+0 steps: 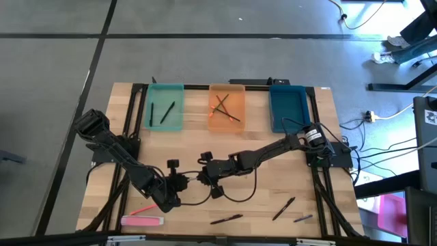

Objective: Sort crayons/erasers/pens/pencils in bins
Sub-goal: Put the gray crayon into the blue bin

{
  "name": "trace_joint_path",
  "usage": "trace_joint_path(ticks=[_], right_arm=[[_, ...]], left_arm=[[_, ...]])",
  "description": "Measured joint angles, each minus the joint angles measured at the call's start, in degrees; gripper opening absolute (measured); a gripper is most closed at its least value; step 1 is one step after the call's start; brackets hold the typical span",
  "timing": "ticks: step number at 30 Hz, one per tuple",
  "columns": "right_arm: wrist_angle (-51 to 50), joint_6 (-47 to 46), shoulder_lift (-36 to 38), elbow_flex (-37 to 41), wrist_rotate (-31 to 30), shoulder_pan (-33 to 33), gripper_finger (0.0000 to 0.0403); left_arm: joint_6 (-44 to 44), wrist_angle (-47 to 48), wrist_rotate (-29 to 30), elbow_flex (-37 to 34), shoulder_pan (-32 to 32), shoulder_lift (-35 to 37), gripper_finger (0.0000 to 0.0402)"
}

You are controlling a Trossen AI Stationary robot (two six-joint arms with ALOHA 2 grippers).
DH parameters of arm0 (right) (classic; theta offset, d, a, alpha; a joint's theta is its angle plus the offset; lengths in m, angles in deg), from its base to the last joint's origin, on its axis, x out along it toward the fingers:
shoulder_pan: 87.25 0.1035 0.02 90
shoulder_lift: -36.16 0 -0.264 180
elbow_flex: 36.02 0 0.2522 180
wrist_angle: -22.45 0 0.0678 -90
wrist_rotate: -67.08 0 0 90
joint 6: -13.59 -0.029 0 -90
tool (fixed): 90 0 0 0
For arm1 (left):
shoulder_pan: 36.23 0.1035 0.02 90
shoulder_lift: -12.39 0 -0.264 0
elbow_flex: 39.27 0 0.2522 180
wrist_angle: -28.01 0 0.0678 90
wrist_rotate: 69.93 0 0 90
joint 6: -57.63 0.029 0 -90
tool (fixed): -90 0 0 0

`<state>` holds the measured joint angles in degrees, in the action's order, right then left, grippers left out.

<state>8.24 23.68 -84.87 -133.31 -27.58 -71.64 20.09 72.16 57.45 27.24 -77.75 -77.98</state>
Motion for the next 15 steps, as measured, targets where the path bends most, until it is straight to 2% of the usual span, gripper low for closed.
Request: trace_joint_path(ticks=[7, 15], right_arm=[[-0.7, -2.1, 0.0, 0.0, 0.4, 0.0, 0.0053], [-1.8, -1.3, 0.0, 0.0, 1.8, 0.0, 0.0108]], left_arm=[[0.2, -0.2, -0.5, 0.0, 0.0, 0.0, 0.0006], [0.2, -0.1, -0.8, 0.0, 0.0, 0.0, 0.0006]])
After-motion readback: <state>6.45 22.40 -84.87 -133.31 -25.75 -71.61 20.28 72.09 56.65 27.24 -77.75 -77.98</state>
